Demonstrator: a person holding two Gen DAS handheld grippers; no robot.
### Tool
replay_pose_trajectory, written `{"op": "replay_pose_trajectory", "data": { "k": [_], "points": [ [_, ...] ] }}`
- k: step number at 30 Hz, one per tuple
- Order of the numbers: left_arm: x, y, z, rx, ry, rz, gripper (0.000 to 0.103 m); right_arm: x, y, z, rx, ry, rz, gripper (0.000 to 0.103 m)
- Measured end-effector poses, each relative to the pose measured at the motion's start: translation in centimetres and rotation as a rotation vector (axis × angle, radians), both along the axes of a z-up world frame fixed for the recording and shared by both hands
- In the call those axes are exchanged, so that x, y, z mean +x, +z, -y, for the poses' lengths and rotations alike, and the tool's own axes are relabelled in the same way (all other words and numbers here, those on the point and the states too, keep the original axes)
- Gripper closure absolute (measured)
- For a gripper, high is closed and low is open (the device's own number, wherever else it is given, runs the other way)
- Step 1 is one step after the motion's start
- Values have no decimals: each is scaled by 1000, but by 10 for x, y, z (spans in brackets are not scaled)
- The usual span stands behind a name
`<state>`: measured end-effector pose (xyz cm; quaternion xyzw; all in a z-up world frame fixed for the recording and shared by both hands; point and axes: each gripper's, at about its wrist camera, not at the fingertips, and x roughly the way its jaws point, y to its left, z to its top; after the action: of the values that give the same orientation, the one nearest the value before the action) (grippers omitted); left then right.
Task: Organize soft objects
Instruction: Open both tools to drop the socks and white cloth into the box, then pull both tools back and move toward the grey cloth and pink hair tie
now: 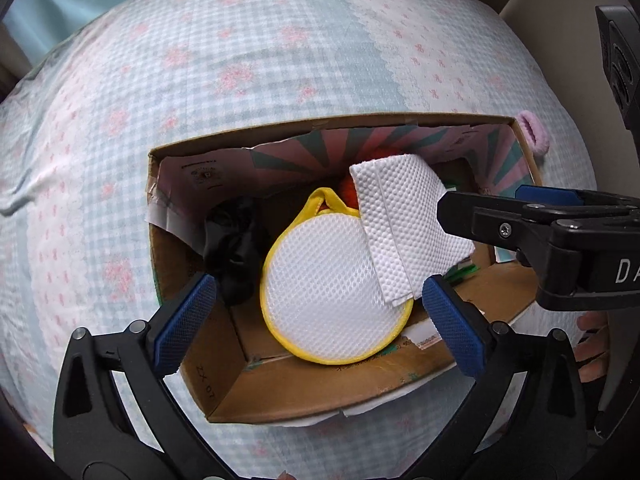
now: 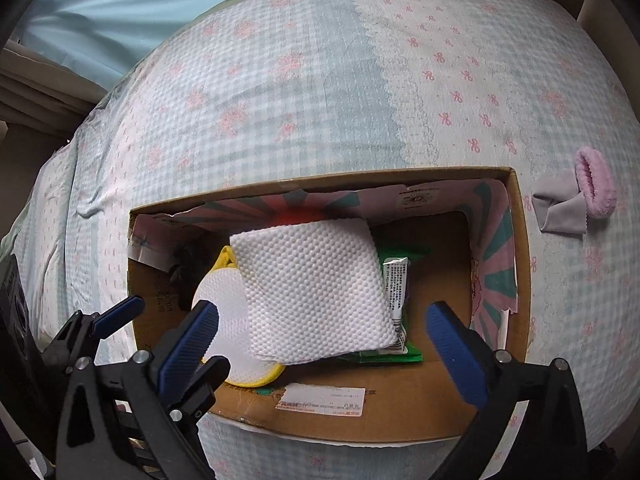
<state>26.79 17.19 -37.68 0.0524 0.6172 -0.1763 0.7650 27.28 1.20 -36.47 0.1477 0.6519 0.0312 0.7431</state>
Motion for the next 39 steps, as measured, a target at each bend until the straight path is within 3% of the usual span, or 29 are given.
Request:
{"op": "replay_pose_trajectory", "data": {
  "k": [8, 18, 25, 31, 39],
  "points": [
    [-11, 5, -1, -7, 26, -11, 0, -10, 12, 2, -8, 7, 28, 0],
    [-33, 47, -12, -1, 63, 60, 0, -38, 57, 3, -5, 18, 117, 0],
    [-64, 115, -26, -35, 131, 144, 0, -80, 133, 3, -91, 54, 253, 0],
    [-95, 186, -32, -32, 156, 262, 0, -121, 204, 22, -175, 9, 386, 0],
    [-126, 243, -13, -51, 172, 363, 0, -160, 251, 73, -219, -83, 475, 0]
  ]
}}
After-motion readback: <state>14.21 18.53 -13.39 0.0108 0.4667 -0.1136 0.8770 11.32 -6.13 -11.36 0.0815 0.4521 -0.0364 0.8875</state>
